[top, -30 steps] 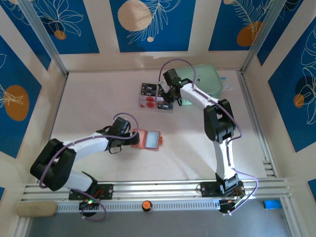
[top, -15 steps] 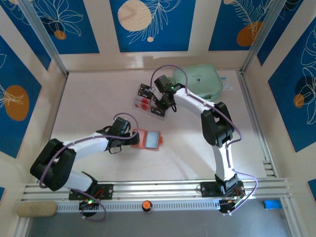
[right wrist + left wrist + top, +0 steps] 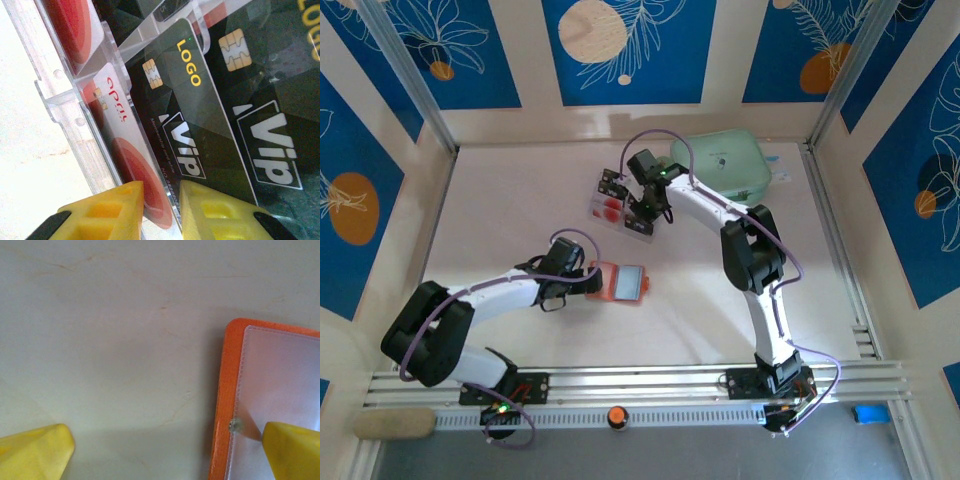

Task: Put the credit cards into the card holder

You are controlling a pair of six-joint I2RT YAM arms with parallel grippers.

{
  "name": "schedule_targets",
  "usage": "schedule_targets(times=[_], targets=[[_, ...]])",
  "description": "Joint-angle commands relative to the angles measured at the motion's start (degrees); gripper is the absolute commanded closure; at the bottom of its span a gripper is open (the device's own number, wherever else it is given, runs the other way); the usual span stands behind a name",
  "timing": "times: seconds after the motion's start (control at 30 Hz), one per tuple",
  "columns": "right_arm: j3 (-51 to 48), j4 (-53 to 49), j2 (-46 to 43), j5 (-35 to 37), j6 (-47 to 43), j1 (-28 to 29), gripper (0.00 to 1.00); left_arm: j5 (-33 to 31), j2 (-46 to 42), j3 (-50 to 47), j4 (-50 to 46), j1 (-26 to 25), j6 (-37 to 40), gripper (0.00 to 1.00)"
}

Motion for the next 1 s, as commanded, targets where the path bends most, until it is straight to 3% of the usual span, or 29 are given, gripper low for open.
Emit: schedule_targets(times=[0.0, 0.4, 0.83, 0.97], targets=[[2.05, -2.17, 2.0, -1.32, -0.46, 0.36, 0.75, 0.31, 1.65, -2.62, -4.87, 0.04, -0.84, 0.0], [2.9, -2.46, 1.0, -0.41, -1.16, 0.8, 0.79, 0.53, 1.82, -2.64, -4.79, -0.01, -0.96, 0.0], [1.4, -2.11, -2.92, 0.17, -2.61, 1.59, 1.0, 0.48, 1.3, -2.71, -5.03, 0.0, -1.27, 0.0], [0.89, -2.09, -4.85, 0.15, -3.19, 1.85, 1.0, 0.39, 0.88, -2.71, -5.35, 0.0, -1.6, 0.0]])
